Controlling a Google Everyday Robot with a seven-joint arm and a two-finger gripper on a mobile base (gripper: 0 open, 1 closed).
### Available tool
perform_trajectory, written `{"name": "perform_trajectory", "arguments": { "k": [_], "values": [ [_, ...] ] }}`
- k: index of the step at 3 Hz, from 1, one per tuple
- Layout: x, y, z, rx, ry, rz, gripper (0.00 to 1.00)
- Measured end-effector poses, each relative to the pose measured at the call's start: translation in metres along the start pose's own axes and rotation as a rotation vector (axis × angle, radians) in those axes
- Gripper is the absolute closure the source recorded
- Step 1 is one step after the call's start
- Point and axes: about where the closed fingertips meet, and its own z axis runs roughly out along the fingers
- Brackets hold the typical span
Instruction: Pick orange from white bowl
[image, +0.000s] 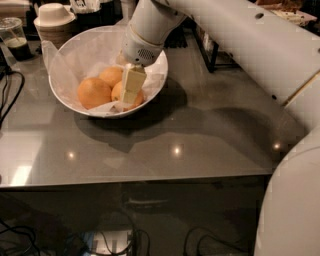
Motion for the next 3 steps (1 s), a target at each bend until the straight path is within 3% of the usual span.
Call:
{"name": "perform_trajectory", "arguments": {
  "k": [3],
  "values": [
    [0.016, -0.005, 0.012, 0.012, 0.008, 0.011, 0.19]
  ]
}}
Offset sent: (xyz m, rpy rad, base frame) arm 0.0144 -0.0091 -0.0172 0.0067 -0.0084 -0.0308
